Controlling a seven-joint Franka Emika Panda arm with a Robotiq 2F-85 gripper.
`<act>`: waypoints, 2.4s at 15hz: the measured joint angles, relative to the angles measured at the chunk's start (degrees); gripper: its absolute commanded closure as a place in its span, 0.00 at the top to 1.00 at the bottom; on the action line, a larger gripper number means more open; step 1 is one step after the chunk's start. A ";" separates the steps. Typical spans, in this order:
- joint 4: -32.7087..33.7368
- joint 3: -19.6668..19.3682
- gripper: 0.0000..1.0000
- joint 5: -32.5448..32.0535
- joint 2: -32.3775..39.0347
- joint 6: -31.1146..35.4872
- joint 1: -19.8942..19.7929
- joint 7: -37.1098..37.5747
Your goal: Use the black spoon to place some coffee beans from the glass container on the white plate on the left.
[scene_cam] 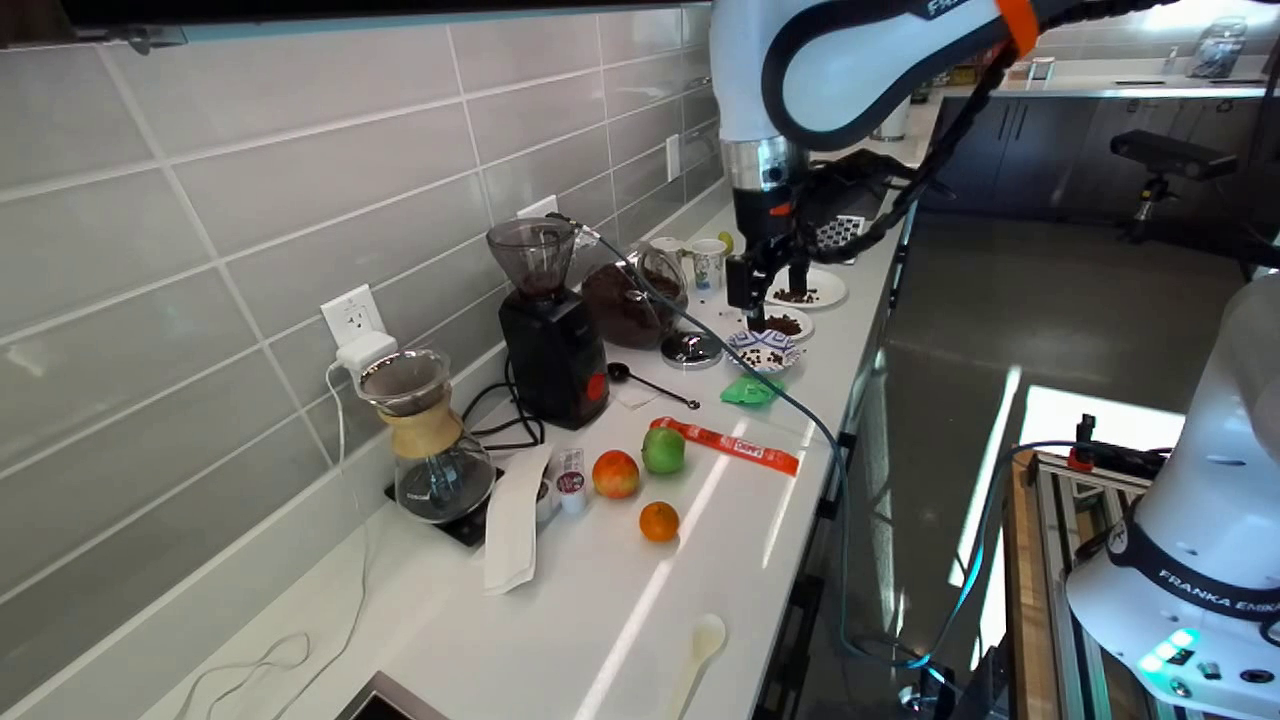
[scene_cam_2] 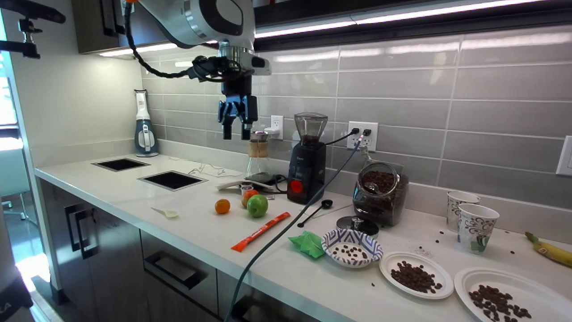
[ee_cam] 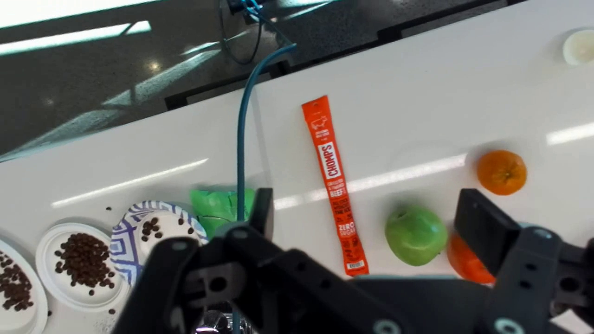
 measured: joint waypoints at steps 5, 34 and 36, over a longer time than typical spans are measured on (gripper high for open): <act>5.06 -0.07 1.00 -7.43 11.34 6.46 0.28 -1.10; 15.60 -6.19 1.00 9.59 34.09 37.79 -0.65 -6.12; 15.62 -6.00 1.00 10.86 36.33 40.59 -1.21 -7.95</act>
